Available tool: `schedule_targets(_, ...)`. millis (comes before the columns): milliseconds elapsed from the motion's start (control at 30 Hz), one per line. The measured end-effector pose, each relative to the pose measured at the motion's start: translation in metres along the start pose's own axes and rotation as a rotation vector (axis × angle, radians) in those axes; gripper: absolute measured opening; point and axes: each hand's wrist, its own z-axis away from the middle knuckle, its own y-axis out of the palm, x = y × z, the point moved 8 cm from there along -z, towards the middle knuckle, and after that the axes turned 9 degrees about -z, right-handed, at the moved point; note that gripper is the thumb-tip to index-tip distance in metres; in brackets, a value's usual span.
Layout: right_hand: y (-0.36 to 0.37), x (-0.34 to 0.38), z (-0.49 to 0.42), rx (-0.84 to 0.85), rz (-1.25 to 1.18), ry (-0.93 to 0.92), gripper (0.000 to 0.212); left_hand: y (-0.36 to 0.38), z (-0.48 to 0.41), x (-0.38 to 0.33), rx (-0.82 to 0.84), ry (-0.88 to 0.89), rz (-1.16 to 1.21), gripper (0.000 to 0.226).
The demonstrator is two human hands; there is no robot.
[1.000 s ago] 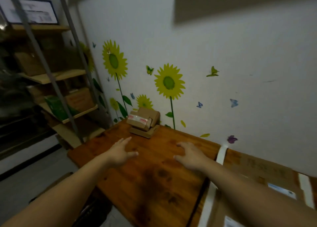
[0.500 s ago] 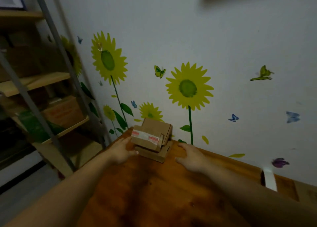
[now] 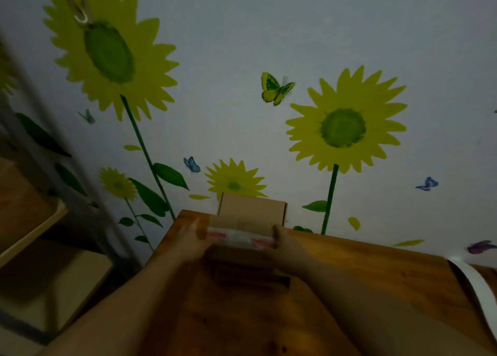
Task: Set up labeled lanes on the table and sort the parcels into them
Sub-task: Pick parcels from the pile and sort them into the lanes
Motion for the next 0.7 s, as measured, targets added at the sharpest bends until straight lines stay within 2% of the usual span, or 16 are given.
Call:
schedule_targets(100,0.010,-0.007,-0.014,-0.041,-0.160,0.050,0.094,0.016,-0.025,0.010,0.082,-0.059,0.192,0.089)
schedule_targets(167,0.014,-0.009,-0.020,-0.035,-0.280,0.047,0.092,0.029,-0.036,0.010,0.179,-0.083,0.300,0.090)
schedule_targets(300,0.006,-0.011,-0.020,-0.122,-0.498,0.039,0.062,0.037,-0.042,0.011,0.216,-0.126,0.394,0.071)
schedule_targets(367,-0.002,-0.012,-0.011,-0.175,-0.496,0.077,0.052,0.033,-0.040,0.008,0.178,-0.135,0.478,0.058)
schedule_targets(433,-0.010,-0.017,-0.001,-0.203,-0.472,0.131,0.058,0.024,-0.033,0.002,0.114,-0.160,0.554,0.052)
schedule_targets(467,-0.016,-0.020,0.003,-0.228,-0.465,0.158,0.058,0.018,-0.028,-0.001,0.068,-0.152,0.541,0.048)
schedule_targets(567,-0.037,-0.029,0.021,-0.337,-0.454,0.185,0.036,0.006,-0.009,-0.016,-0.008,-0.109,0.382,0.029)
schedule_targets(700,-0.072,-0.033,0.058,-0.414,-0.396,0.123,0.022,0.014,0.025,-0.046,0.051,-0.063,0.437,0.041)
